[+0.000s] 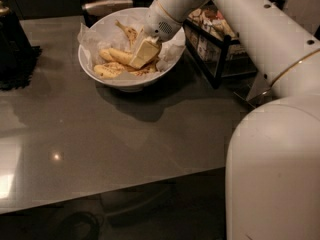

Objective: Pick banana from white bowl

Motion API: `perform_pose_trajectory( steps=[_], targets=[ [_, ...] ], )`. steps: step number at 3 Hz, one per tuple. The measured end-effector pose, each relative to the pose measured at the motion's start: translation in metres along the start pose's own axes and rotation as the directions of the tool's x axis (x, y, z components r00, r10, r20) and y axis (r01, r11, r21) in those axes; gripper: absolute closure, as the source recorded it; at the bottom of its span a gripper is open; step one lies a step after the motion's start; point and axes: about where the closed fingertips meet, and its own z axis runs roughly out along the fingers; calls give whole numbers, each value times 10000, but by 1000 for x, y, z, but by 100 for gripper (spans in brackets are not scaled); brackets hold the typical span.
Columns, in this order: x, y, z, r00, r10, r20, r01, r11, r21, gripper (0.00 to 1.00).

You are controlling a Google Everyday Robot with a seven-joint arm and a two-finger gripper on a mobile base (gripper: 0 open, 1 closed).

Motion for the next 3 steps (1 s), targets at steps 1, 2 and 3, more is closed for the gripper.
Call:
perform_pose_trajectory(
  steps=[1,2,3],
  targets=[
    [-2,17,-26,9996,-268,-16,268,9994,-206,100],
    [-6,49,-51,9885,-710,1332,784,9956,-508,100],
    [-32,100,-88,9237,-1297,3604,1471,9889,-211,100]
  ],
)
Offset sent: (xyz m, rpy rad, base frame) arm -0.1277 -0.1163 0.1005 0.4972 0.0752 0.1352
